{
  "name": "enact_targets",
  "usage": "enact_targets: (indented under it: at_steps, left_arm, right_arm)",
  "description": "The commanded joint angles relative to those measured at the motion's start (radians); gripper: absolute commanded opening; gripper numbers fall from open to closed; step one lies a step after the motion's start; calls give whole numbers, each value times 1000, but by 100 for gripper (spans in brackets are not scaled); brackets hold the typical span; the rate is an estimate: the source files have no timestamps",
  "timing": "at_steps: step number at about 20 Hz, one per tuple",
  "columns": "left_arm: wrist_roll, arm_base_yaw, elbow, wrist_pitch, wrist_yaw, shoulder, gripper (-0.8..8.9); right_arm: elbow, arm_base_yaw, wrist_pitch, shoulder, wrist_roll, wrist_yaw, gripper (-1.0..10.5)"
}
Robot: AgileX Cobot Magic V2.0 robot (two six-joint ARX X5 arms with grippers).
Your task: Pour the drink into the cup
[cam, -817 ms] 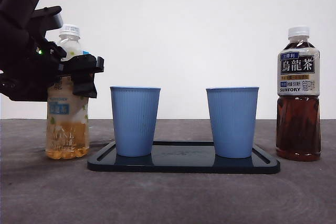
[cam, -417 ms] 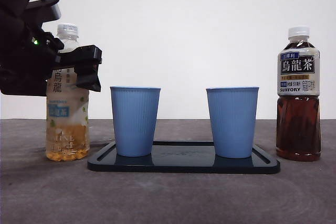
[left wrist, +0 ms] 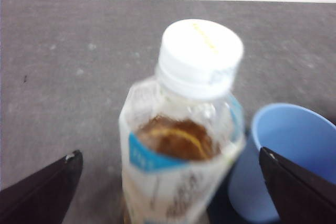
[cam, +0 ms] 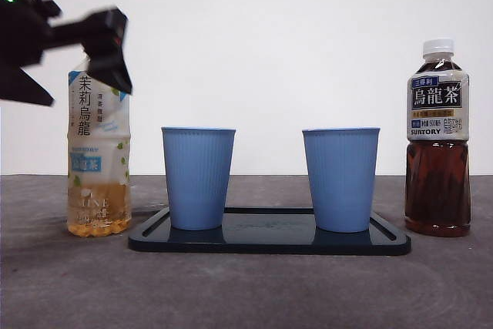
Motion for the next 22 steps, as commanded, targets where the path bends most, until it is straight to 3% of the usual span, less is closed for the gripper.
enact_targets:
  at_steps: [1, 10, 18, 22]
  left_arm:
    - [-21, -20, 16, -129, 29, -122, 562]
    - [-43, -45, 161, -612, 286, -455, 557]
    - [-27, -45, 396, -968, 418, -543, 557]
    - [-13, -45, 464, -1043, 456, -552, 557]
  right_arm:
    - [19, 4, 10, 4, 9, -42, 493]
    - [19, 4, -33, 3, -35, -237, 492]
    - [19, 4, -95, 3, -58, -457, 491]
    - [19, 4, -112, 2, -59, -477, 491]
